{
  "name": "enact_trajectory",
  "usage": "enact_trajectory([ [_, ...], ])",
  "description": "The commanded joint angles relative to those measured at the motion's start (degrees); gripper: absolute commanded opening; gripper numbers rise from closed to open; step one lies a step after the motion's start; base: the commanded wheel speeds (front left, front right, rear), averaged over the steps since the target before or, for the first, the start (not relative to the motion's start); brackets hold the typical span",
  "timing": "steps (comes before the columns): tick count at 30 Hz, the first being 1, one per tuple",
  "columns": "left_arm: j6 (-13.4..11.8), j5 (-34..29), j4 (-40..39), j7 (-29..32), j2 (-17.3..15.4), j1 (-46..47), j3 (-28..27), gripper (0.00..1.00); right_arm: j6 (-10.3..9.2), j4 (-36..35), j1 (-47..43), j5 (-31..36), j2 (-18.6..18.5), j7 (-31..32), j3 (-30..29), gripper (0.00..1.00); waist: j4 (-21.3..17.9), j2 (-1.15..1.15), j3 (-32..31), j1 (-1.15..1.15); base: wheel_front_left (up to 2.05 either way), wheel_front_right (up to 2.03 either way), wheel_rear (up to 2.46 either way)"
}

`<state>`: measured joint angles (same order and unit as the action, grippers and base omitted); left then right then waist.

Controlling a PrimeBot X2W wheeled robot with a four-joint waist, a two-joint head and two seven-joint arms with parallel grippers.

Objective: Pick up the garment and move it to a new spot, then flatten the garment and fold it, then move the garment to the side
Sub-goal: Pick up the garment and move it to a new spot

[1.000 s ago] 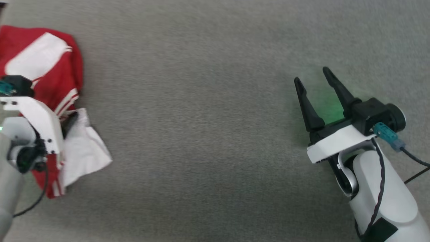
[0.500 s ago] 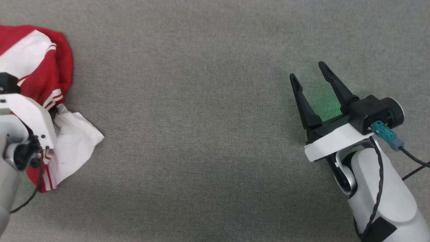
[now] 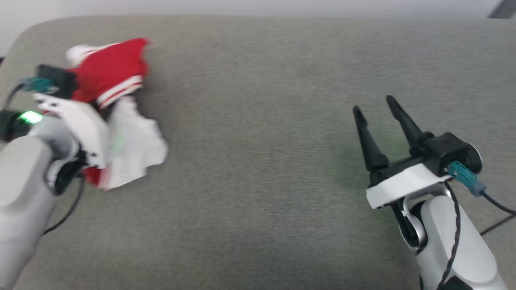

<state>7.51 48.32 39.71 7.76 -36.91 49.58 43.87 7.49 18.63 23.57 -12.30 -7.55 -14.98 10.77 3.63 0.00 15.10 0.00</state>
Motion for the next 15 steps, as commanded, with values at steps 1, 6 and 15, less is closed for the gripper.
enact_trajectory([
  [1,-0.1,-0.9,-0.9,-0.3,0.3,1.1,0.3,0.0,0.0,-0.3,-0.7,-0.4,0.1,-0.3,-0.2,1.0,-1.7,0.0,-1.0,0.0,0.0,0.0,0.0],
  [6,-0.1,-1.5,-8.9,0.8,0.2,3.0,4.7,0.0,0.0,-1.3,-2.1,-0.8,1.1,-0.3,-2.7,1.0,-6.5,0.0,-0.6,0.0,0.0,0.0,0.0],
  [15,-0.1,-2.2,-18.0,3.1,6.3,11.6,16.4,0.0,0.0,-4.3,-3.6,-2.2,3.5,-0.3,-8.4,1.0,-17.6,0.0,3.0,0.0,0.0,0.0,0.0],
])
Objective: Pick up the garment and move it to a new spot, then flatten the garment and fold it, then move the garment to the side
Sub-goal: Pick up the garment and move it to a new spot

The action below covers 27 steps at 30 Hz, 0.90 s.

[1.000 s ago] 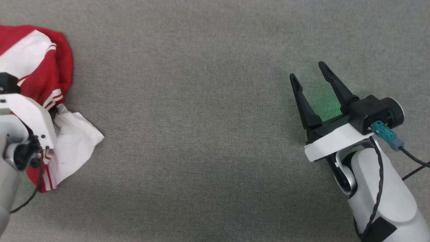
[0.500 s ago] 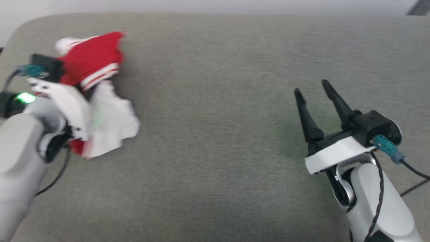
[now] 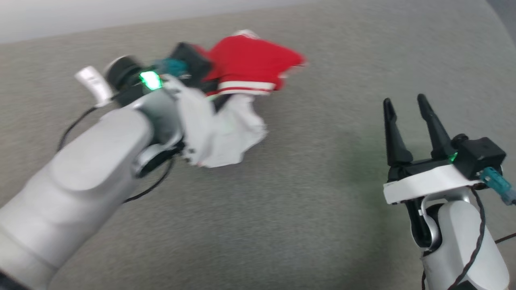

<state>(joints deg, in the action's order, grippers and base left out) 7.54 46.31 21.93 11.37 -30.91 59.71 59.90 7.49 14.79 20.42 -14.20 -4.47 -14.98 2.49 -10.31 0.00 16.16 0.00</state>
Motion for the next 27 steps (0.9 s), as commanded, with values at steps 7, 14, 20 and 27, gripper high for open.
enact_trajectory([
  [7,-0.1,2.1,4.2,-2.4,6.7,6.3,9.4,0.0,0.0,-1.2,-1.0,-2.0,1.6,-0.3,-2.8,1.0,-9.8,0.0,4.2,0.0,0.0,0.0,0.0],
  [14,-0.1,2.4,9.8,0.6,6.9,5.2,13.4,0.0,0.0,-1.5,-0.7,-7.1,1.6,-0.3,-1.4,1.0,-15.3,0.0,6.0,0.0,0.0,0.0,0.0],
  [20,-0.1,-2.0,9.4,11.3,3.1,1.1,13.8,0.0,0.0,-1.4,-1.9,-10.2,1.5,-0.3,-0.3,1.0,-18.7,0.0,7.5,0.0,0.0,0.0,0.0],
  [27,-0.2,-1.7,9.7,18.8,0.0,-0.8,14.7,0.0,0.0,-1.8,-1.6,-12.2,1.5,-0.3,0.2,1.0,-20.6,0.0,9.5,0.0,0.0,0.0,0.0],
])
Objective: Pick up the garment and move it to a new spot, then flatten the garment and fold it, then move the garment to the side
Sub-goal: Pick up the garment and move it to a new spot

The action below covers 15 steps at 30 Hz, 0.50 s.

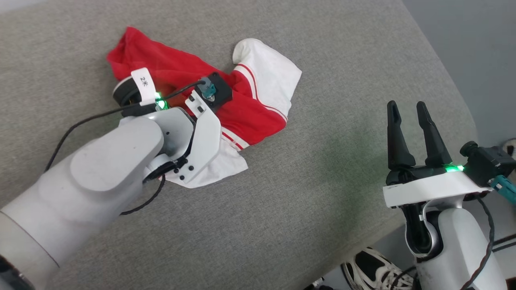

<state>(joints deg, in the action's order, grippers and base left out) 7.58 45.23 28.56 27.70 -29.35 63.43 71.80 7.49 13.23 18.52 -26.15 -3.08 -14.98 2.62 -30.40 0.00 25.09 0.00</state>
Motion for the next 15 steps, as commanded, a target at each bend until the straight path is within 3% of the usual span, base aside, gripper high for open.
enact_trajectory([
  [1,-0.2,-1.0,2.9,3.5,-1.9,-4.8,2.9,0.0,0.0,-0.3,0.4,-0.5,0.2,-0.3,0.2,1.0,-0.7,0.0,0.9,0.0,0.0,0.0,0.0],
  [5,-0.2,-2.0,2.6,6.8,-3.0,-5.7,3.2,0.01,0.0,-0.6,0.8,-1.1,0.2,-0.3,0.2,1.0,-1.0,0.0,1.8,0.0,0.0,0.0,0.0],
  [6,-0.2,-2.1,2.5,7.1,-3.2,-5.5,3.3,0.12,0.0,-0.6,0.9,-1.2,0.2,-0.3,0.1,1.0,-0.9,0.0,1.9,0.0,0.0,0.0,0.0],
  [8,-0.2,-2.1,2.2,7.4,-3.5,-5.0,3.3,0.43,0.0,-0.6,1.1,-0.9,0.2,-0.3,0.1,1.0,-0.3,0.0,1.9,0.0,0.0,0.0,0.0],
  [9,-0.2,-1.9,2.0,7.3,-3.4,-4.7,3.3,0.73,0.0,-0.6,1.2,-0.6,0.2,-0.3,0.0,1.0,0.2,0.0,1.8,0.0,0.0,0.0,0.0],
  [10,-0.2,-1.5,1.9,6.8,-3.3,-4.1,3.2,0.96,0.0,-0.6,1.3,-0.2,0.2,-0.3,0.0,1.0,0.8,0.0,1.5,0.0,0.0,0.0,0.0],
  [11,-0.2,-1.4,1.6,6.1,-3.1,-3.5,3.1,1.0,0.0,-0.6,1.4,0.2,0.1,-0.3,-0.2,1.0,1.5,0.0,1.2,0.0,0.0,0.0,0.0],
  [15,-0.4,-1.6,-0.3,3.0,-1.6,-0.7,2.3,1.0,0.0,-0.5,1.7,2.8,0.1,-0.3,-1.2,1.0,5.2,0.0,-0.7,0.0,0.0,0.0,0.0],
])
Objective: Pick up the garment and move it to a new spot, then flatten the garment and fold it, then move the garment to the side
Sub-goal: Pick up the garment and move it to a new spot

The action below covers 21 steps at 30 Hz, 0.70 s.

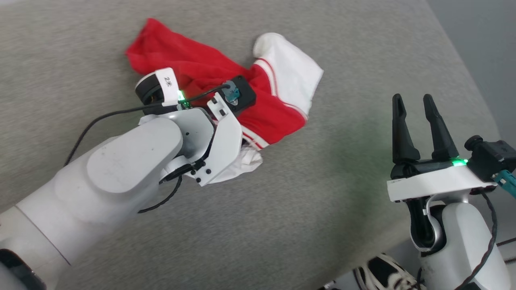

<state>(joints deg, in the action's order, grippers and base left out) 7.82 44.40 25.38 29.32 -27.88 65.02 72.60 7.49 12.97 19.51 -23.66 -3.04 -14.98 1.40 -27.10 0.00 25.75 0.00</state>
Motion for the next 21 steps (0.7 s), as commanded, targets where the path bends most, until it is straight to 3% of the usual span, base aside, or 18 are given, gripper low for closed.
enact_trajectory([
  [1,-0.6,-1.1,2.3,0.3,-2.5,-1.7,1.3,1.0,0.0,-0.2,0.7,1.1,0.1,-0.3,-0.4,1.0,3.1,0.0,-2.0,0.0,0.0,0.0,0.0],
  [3,-0.5,-2.2,1.0,-1.9,-1.2,-0.8,1.1,1.0,0.0,0.0,0.6,3.0,0.1,-0.3,-0.5,1.0,5.4,0.0,-3.2,0.0,0.0,0.0,0.0],
  [11,-0.4,3.8,1.7,-16.3,2.5,-1.3,0.8,1.0,0.0,1.1,-0.5,9.6,-0.3,-0.3,-1.6,1.0,14.1,0.0,-8.0,0.0,0.0,0.0,0.0],
  [21,-0.4,14.8,13.8,-37.5,4.4,-13.1,-3.5,1.0,0.0,2.7,-3.7,11.9,-5.0,-0.3,-2.8,1.0,23.7,0.0,-12.4,0.0,0.0,0.0,0.0],
])
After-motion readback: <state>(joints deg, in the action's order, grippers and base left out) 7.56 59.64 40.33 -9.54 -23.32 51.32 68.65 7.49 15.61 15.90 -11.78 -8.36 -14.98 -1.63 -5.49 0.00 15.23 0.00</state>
